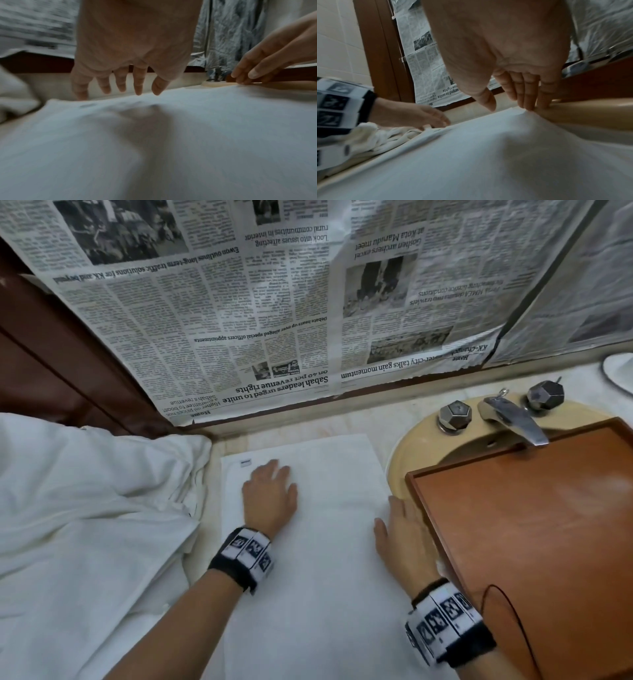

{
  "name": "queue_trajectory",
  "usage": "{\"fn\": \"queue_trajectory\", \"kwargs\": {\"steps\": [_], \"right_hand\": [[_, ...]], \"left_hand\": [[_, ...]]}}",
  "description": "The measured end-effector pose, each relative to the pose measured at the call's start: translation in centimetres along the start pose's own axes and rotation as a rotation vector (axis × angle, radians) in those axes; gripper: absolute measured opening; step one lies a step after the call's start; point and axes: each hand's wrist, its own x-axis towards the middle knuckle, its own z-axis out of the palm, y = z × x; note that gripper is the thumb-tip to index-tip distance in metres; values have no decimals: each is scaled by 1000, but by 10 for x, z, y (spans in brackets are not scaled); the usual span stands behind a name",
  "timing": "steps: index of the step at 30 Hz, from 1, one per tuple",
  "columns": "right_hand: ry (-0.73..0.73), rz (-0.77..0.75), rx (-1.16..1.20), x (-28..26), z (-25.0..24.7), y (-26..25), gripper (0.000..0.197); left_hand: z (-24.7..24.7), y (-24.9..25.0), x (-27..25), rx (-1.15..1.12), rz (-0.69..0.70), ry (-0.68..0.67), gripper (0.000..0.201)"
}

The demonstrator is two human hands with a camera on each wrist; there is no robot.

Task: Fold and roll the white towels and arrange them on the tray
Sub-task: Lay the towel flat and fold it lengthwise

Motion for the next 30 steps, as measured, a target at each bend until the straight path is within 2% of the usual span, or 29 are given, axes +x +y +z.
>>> {"fn": "queue_trajectory", "kwargs": {"steps": [2,5,9,15,18,23,26,30], "right_hand": [[33,49,-30,-12,-1,9,38],[82,45,-77,-12,3,17,33],[105,-23,-173,0,2,16,39],[118,-36,-145,23,-1,15,40],[111,-42,-106,21,-1,15,35],[96,-88,-126,18,-2,18,23],[36,-108,-146,10,1,20,26],[-2,-2,-150,6,1,17,21]], "left_hand": [[4,33,17,-69,162,-49,43],[17,81,40,-91,369,-174,44],[36,113,59,18,460,-218,42],[37,121,76,-13,386,-254,23],[33,112,79,-190,330,-280,16],[26,92,72,-486,297,-136,14],[33,91,69,-450,282,-113,12],[40,105,77,-343,273,-113,16]]}}
